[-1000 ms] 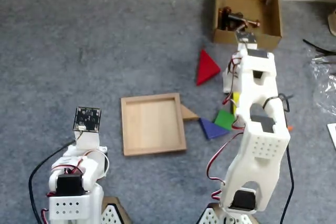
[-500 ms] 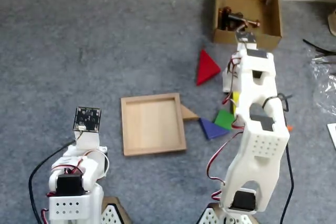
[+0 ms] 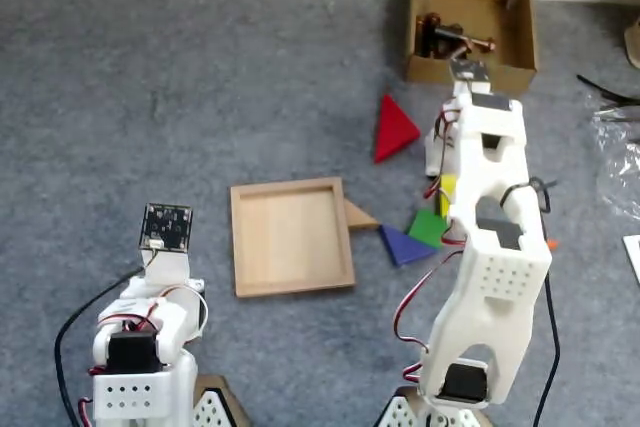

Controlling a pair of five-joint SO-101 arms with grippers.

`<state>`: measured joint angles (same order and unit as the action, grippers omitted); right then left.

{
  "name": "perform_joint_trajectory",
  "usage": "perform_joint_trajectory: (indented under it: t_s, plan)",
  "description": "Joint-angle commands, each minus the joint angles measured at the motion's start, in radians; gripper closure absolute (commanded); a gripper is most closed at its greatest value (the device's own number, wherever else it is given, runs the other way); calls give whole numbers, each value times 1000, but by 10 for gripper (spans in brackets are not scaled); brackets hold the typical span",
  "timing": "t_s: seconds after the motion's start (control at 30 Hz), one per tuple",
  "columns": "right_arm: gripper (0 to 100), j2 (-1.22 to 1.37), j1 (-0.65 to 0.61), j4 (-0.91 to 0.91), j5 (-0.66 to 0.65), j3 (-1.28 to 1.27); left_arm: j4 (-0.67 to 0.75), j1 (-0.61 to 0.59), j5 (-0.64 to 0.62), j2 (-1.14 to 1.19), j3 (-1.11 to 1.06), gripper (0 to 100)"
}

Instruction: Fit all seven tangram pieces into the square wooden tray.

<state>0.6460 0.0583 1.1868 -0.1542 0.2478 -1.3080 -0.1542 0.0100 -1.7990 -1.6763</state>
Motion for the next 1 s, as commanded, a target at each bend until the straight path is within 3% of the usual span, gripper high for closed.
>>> perform_joint_trajectory:
  t_s: [0.0, 0.2, 0.37, 0.97]
  plan:
    - [739, 18, 10, 7, 8, 19, -5, -10, -5, 2, -21, 994]
    - [743, 18, 10, 7, 12, 19, -5, -10, -5, 2, -21, 994]
    - [808, 18, 12, 7, 12, 19, -5, -10, -5, 2, -21, 994]
    - [840, 18, 12, 7, 12, 19, -5, -10, -5, 2, -21, 994]
